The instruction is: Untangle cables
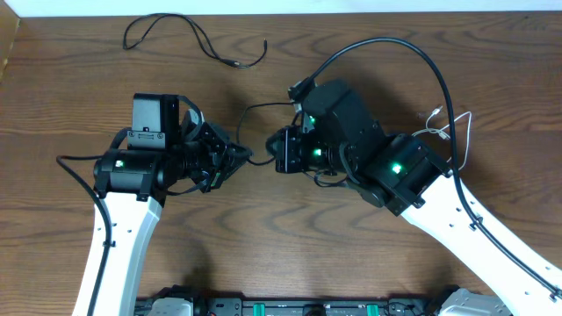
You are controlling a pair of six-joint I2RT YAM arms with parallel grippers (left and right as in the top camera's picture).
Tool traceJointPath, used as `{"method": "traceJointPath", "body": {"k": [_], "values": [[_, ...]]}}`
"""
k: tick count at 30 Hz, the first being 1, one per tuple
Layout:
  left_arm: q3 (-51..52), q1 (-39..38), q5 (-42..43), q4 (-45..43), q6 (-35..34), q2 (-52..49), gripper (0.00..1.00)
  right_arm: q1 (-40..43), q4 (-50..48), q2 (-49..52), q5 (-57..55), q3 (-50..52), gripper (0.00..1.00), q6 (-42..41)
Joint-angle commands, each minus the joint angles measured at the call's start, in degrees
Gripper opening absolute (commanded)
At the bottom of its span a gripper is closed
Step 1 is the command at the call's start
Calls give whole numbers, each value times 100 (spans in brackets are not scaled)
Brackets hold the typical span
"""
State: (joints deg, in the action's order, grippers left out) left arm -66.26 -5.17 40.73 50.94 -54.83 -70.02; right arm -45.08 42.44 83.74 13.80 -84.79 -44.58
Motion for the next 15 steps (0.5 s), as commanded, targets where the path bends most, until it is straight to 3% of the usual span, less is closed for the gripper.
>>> {"method": "traceJointPath", "body": {"k": [1,3,6,9,11,15], "values": [[-35,-7,-538,-9,533,61,7,-24,262,-15,-503,-59,1,-13],[-37,-4,-793,-9,804,72,8,-2,472,-15,-664,-59,9,-13],[-96,-7,-1019,0,1340,153,8,96,962,-15,-1040,-59,34,-11],[-435,-7,-1097,299,1768,186,7,264,1357,-15,-1294,-59,46,-13],[-745,-7,-1104,566,2081,186,8,409,1464,-15,-1303,-59,59,-11],[-1810,-140,-1104,1309,2822,188,8,573,1462,-15,-1270,-59,65,9]]}}
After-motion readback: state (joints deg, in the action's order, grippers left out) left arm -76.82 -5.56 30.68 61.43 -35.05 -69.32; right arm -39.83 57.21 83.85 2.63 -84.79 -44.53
